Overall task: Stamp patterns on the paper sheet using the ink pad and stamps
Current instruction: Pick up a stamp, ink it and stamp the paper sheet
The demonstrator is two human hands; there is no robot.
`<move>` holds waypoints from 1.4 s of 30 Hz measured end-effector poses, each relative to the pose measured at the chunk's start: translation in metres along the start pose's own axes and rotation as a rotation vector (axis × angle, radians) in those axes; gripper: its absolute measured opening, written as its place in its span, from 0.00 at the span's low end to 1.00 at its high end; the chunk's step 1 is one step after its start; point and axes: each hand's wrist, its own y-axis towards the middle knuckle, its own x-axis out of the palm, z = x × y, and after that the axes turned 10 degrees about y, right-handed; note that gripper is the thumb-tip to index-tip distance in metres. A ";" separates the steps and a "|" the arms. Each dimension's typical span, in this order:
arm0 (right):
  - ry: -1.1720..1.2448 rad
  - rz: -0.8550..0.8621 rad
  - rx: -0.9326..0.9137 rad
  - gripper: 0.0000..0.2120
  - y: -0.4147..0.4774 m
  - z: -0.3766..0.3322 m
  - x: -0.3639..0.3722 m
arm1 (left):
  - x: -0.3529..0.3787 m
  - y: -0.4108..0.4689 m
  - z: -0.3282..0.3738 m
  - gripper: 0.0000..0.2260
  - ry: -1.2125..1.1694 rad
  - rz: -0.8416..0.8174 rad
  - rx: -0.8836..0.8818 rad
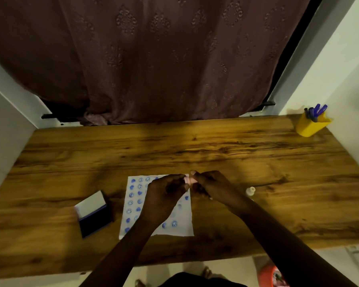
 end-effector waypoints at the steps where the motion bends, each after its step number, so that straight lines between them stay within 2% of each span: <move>1: -0.018 -0.019 0.003 0.22 0.001 -0.001 0.005 | -0.004 -0.001 -0.002 0.12 0.000 0.002 -0.006; 8: -0.042 -0.152 -0.026 0.19 0.016 -0.003 0.040 | -0.040 -0.011 -0.018 0.10 0.067 0.033 -0.054; 11: -0.077 -0.211 -0.072 0.14 0.023 -0.005 0.054 | -0.057 -0.014 -0.029 0.10 0.032 0.059 -0.107; 14: -0.106 -0.228 -0.110 0.11 0.030 -0.009 0.070 | -0.075 -0.018 -0.046 0.13 -0.006 0.108 -0.180; 17: -0.131 -0.210 -0.135 0.11 0.036 -0.011 0.090 | -0.094 -0.027 -0.063 0.12 0.005 0.166 -0.216; 25: -0.379 -0.276 -0.268 0.12 0.049 -0.020 0.157 | -0.150 -0.060 -0.105 0.04 -0.139 0.303 -0.335; 27: -0.455 -0.292 -0.305 0.12 0.051 -0.020 0.175 | -0.161 -0.066 -0.113 0.03 -0.058 0.365 -0.317; 36: -0.845 -0.409 -0.499 0.09 0.056 -0.002 0.248 | -0.199 -0.089 -0.147 0.09 0.084 0.491 -0.334; 42: -1.052 -0.465 -0.472 0.14 0.061 0.011 0.273 | -0.208 -0.098 -0.160 0.10 0.118 0.498 -0.359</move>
